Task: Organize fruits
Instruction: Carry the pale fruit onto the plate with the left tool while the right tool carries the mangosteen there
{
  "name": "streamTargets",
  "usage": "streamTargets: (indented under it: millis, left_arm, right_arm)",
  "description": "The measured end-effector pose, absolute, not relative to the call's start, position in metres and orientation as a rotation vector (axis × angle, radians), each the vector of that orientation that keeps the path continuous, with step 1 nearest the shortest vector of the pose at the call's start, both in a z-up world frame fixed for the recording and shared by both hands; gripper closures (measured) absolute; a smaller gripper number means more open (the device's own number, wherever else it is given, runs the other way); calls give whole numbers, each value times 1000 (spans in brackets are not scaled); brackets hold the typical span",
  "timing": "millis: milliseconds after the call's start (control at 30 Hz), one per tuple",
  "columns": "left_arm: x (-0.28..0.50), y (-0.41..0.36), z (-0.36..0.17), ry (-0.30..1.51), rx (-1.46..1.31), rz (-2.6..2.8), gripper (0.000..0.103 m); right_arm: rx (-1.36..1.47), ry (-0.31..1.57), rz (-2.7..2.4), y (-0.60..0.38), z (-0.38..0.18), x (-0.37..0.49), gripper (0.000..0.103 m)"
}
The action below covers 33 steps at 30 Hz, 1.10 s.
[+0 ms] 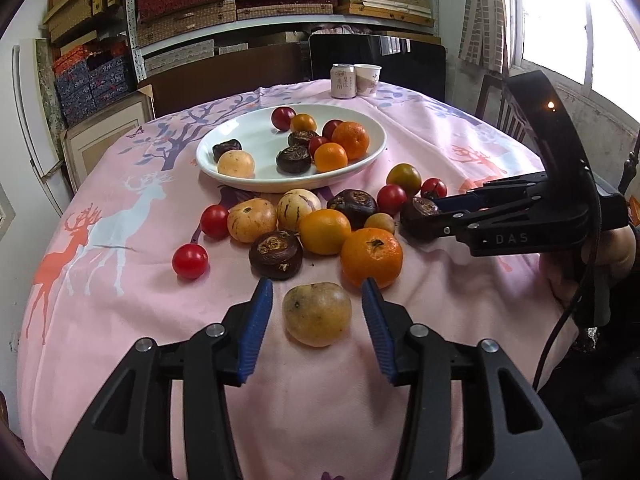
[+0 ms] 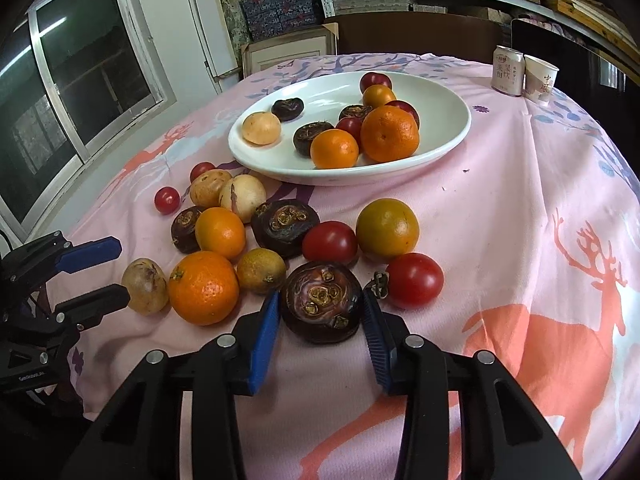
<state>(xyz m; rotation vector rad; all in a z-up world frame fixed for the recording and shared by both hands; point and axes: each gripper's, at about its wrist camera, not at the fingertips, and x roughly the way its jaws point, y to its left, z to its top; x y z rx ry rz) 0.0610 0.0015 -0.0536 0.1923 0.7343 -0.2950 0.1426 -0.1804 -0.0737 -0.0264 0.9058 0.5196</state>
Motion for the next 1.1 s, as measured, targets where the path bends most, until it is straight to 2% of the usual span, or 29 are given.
streamTargets:
  millis: [267,367,467,1100]
  left_arm:
    - [76,3,-77,803,176,-293,54]
    - [81,6,-79,813,136,-309,62]
    - [81,3,-79,812,154,-310,62]
    - [67,6,-55,760,90,-344,62]
  right_arm:
    - [-18,900,531,-182,-73,142,61]
    - [-11,902,537,-183,-73,142,61]
    - [-9,905,543,-182,-74,142,61]
    - [20,850,572,-189,-66,135,61]
